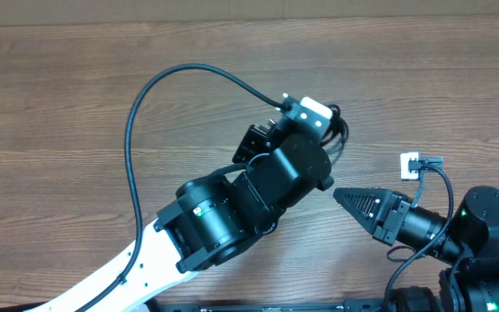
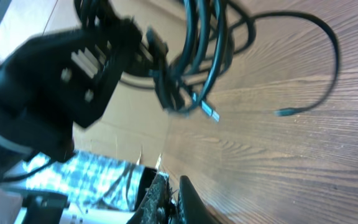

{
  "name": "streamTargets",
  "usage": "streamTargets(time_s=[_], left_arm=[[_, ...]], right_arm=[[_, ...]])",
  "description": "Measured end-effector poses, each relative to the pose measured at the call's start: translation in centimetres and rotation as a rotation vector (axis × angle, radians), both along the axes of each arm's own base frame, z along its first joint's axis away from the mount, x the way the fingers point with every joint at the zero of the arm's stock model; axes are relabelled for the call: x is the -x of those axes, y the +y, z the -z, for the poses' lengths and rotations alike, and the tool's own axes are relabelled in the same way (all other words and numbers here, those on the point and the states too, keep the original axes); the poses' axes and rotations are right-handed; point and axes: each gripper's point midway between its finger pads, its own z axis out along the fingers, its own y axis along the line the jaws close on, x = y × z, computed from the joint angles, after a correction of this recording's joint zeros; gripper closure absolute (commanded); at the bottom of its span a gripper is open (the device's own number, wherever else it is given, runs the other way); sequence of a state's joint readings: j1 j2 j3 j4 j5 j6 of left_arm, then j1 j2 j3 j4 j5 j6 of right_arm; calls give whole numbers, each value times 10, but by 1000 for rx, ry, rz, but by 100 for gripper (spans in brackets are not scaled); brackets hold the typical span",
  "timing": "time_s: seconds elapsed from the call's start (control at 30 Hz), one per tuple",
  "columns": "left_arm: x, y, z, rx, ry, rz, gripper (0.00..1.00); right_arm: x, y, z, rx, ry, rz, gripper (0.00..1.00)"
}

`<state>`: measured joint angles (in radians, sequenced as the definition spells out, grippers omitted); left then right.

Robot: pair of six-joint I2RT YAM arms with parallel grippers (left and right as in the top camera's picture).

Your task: Untangle cables

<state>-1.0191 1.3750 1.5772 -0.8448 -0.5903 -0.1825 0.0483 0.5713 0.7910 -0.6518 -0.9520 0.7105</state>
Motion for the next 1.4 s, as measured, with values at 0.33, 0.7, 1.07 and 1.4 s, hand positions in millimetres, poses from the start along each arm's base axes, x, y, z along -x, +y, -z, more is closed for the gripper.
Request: streamTargets(time_s=[0.33, 0.7, 1.07, 1.4], left_arm=[[-2, 3, -2, 16, -9, -31, 96], [25, -36, 9, 114, 134, 196, 96], [29, -40, 11, 121, 153, 221, 96], [33, -43, 12, 131, 171, 245, 96]], right_arm=[[4, 0, 9, 16, 33, -7, 21], [-15, -7, -10, -43, 17, 92, 17], [-17, -7, -19, -75, 15, 105, 25], [-24, -10, -33, -98, -40, 132, 35]])
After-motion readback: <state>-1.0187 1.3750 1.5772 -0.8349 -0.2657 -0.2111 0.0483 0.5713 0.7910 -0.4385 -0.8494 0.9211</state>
